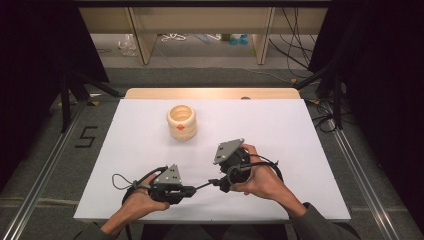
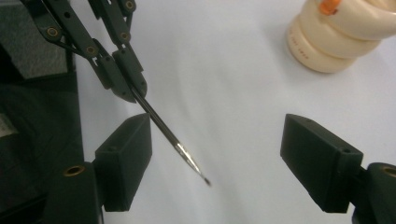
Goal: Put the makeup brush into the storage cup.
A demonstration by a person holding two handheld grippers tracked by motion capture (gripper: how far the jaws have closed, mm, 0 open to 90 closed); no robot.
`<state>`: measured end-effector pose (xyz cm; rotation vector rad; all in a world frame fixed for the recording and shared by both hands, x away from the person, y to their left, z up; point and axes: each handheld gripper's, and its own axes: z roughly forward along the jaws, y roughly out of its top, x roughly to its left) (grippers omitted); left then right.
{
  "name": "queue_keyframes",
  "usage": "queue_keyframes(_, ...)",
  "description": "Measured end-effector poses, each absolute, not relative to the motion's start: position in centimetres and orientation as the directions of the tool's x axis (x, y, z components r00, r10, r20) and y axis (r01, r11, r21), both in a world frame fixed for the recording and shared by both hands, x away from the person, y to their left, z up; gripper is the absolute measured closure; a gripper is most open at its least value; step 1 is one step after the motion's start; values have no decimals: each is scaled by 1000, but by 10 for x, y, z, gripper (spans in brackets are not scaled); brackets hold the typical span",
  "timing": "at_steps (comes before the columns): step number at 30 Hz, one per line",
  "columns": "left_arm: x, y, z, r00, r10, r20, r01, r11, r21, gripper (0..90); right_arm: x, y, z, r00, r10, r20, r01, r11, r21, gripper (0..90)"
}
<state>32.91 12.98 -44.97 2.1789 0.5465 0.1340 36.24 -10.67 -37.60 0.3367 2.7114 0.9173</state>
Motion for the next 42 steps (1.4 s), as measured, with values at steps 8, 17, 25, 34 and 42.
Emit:
queue_keyframes(8, 336, 141, -444, 841, 526, -126, 381, -411, 828, 844, 367, -126, -374, -905, 406, -126, 209, 682, 700, 238)
queue_keyframes(17, 339, 149, -438, 788, 594, -158, 397, -295, 869, 845, 373, -141, -379, -872, 488, -26, 299, 575, 762, 212)
queue_keyframes(25, 339, 155, -432, 761, 623, -180, 378, -201, 904, 845, 379, -147, -384, -852, 520, 67, 351, 470, 810, 206)
queue_keyframes(34, 338, 156, -430, 741, 644, -193, 349, -124, 929, 844, 383, -144, -392, -848, 500, 175, 396, 378, 837, 190)
queue_keyframes(42, 336, 156, -427, 732, 656, -184, 314, -85, 946, 844, 383, -140, -394, -836, 482, 262, 423, 262, 867, 191)
